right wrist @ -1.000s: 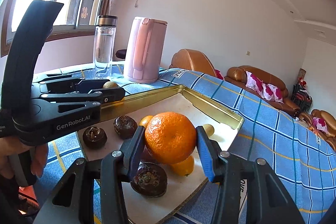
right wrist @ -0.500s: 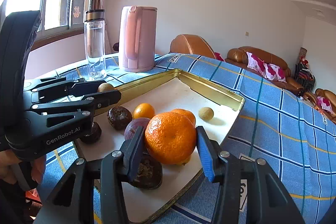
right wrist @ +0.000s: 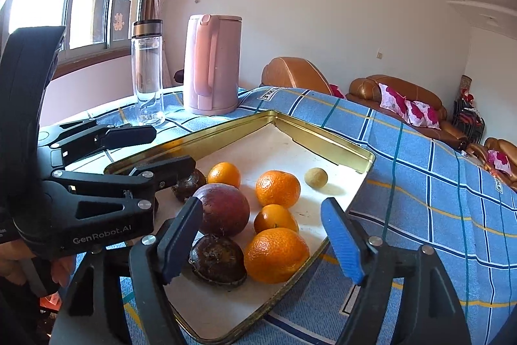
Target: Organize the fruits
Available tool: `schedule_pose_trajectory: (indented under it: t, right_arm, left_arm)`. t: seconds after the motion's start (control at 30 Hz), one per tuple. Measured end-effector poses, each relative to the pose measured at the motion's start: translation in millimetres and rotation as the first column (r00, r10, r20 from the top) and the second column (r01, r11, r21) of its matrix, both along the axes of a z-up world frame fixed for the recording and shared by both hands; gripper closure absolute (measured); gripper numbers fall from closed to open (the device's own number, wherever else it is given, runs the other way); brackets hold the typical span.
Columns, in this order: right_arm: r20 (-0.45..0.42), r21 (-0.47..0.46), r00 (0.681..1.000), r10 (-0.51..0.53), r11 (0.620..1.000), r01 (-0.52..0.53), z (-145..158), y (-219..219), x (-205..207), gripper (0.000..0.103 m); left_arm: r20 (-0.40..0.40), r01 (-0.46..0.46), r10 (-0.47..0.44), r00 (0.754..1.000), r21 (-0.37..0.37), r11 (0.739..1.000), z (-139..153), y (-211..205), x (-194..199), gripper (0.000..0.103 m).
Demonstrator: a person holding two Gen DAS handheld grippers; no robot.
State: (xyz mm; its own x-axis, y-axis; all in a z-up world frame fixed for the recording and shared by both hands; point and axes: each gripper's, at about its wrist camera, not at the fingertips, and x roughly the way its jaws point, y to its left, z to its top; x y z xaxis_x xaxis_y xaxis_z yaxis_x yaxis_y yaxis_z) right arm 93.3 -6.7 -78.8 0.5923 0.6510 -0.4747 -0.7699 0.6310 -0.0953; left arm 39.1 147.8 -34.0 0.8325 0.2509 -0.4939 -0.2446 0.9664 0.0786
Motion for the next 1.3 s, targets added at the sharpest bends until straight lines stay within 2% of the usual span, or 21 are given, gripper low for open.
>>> schedule_pose_trajectory:
  t: [0.13,0.3,0.37,0.43,0.7,1.3]
  right_arm:
    - [0.025,0.036,0.999,-0.024,0.999,0.023,4,-7,-3,0.025]
    - [0.061,0.127,0.991,-0.121,0.986,0.112,10,-28,-5,0.021]
    - [0.063,0.162,0.986,-0.153,0.977,0.141,12,-35,-5,0.018]
    - [0.063,0.183,0.983,-0.174,0.97,0.16,14,-40,-4,0.016]
    - [0.088,0.184,0.976,-0.2,0.966,0.181,16,-40,-8,0.013]
    - [0.079,0.187,0.975,-0.21,0.963,0.192,15,-43,-6,0.007]
  left_arm:
    - [0.045,-0.016,0.016,0.999,-0.01,1.0,4,0,-8,0.026]
    - [0.105,-0.05,0.053,0.993,-0.031,0.998,11,4,-17,0.018]
    - [0.131,-0.065,0.07,0.989,-0.037,0.997,15,6,-21,0.008]
    - [0.157,-0.077,0.083,0.984,-0.041,0.996,18,7,-25,0.004]
    - [0.175,-0.087,0.092,0.98,-0.037,0.996,19,5,-26,0.002]
    - [0.194,-0.09,0.09,0.977,-0.008,0.996,23,-4,-28,0.0]
